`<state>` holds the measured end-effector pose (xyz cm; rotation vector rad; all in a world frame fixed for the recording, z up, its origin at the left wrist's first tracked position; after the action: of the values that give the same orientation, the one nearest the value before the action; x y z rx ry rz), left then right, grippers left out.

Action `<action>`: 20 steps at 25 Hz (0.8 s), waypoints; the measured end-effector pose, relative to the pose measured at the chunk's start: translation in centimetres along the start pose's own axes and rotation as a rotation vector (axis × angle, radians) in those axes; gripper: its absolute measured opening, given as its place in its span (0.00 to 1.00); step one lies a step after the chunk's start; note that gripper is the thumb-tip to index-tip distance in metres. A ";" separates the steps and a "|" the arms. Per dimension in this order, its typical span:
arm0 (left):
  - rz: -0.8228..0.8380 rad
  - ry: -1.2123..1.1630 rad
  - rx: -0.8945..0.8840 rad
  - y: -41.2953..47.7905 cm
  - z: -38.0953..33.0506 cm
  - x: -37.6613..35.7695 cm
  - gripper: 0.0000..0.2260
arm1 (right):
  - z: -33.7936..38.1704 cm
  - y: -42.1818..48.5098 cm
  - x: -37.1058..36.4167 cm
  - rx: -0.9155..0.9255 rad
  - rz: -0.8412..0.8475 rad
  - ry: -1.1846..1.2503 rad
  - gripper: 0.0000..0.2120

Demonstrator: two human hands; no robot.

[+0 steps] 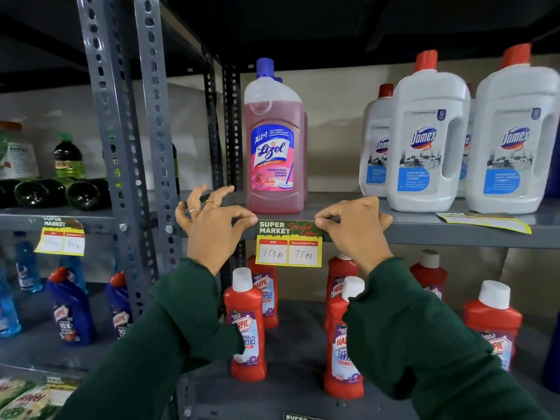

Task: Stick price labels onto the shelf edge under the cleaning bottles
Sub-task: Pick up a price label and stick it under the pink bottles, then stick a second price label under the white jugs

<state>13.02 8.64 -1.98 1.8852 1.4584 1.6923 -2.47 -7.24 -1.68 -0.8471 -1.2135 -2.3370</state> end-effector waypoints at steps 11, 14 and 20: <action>0.050 0.087 -0.061 -0.9 -2.4 -0.9 0.08 | -0.8 -0.5 1.0 0.086 0.194 0.006 0.18; -0.033 0.123 -0.079 -1.1 -5.6 -1.1 0.14 | -3.4 -0.9 5.1 0.103 0.064 0.080 0.16; 0.002 0.025 -0.376 -1.4 -18.2 -4.6 0.10 | -12.8 -1.2 14.0 -0.244 -0.103 -0.228 0.08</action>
<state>-2.44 -2.04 -0.18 1.6669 1.0522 1.8424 -18.02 -17.87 1.13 -1.1871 -1.0932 -2.5647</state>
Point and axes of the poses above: each hand's wrist, its own y-axis towards the middle knuckle, its own x-axis out of the back of the hand, z = x × y, the point moved 5 cm from there along y, towards the middle knuckle, and after that the axes turned 9 degrees about z, right-handed, at the moved point
